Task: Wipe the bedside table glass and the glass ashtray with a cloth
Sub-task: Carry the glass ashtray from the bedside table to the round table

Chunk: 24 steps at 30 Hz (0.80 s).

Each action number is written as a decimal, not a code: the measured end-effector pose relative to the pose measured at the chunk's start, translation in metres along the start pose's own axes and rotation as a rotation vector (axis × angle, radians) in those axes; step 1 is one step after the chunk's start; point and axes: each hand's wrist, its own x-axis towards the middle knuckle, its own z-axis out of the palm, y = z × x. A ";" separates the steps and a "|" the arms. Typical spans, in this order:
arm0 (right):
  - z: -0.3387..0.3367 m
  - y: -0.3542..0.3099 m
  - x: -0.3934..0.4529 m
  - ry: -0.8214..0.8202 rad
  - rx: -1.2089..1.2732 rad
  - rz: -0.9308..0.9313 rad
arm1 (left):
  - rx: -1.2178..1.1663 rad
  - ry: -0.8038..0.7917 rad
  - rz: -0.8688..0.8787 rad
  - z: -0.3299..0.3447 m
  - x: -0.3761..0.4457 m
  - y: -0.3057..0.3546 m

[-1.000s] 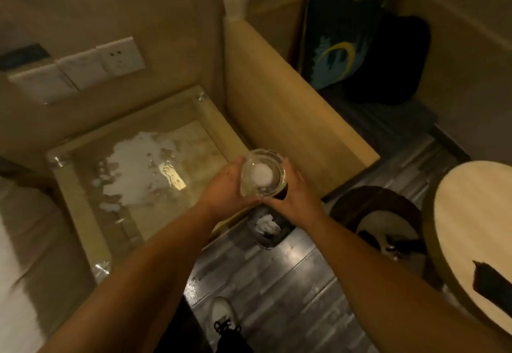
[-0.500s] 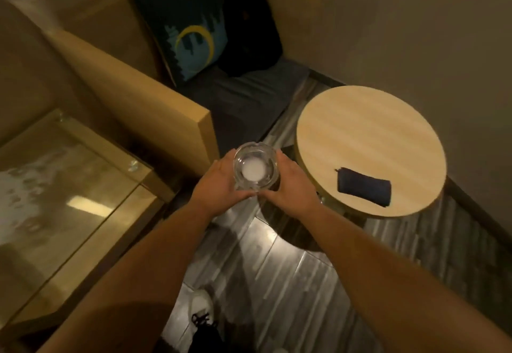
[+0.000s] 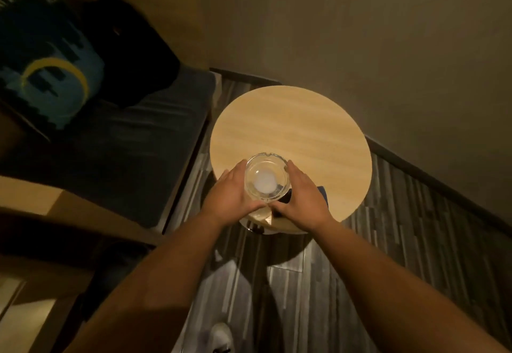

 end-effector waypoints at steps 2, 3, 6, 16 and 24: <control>0.000 0.014 0.010 0.030 0.003 0.036 | 0.017 -0.043 0.032 0.009 0.022 0.000; 0.001 0.022 0.016 0.039 -0.005 0.049 | 0.029 -0.059 0.044 0.014 0.033 -0.001; 0.003 0.044 0.034 0.041 -0.024 0.063 | 0.042 -0.084 0.054 0.030 0.063 -0.003; 0.021 0.092 0.091 0.023 -0.021 0.039 | -0.012 -0.036 0.084 0.059 0.118 -0.015; 0.028 0.106 0.104 0.006 -0.027 0.014 | -0.023 0.010 0.062 0.072 0.124 -0.018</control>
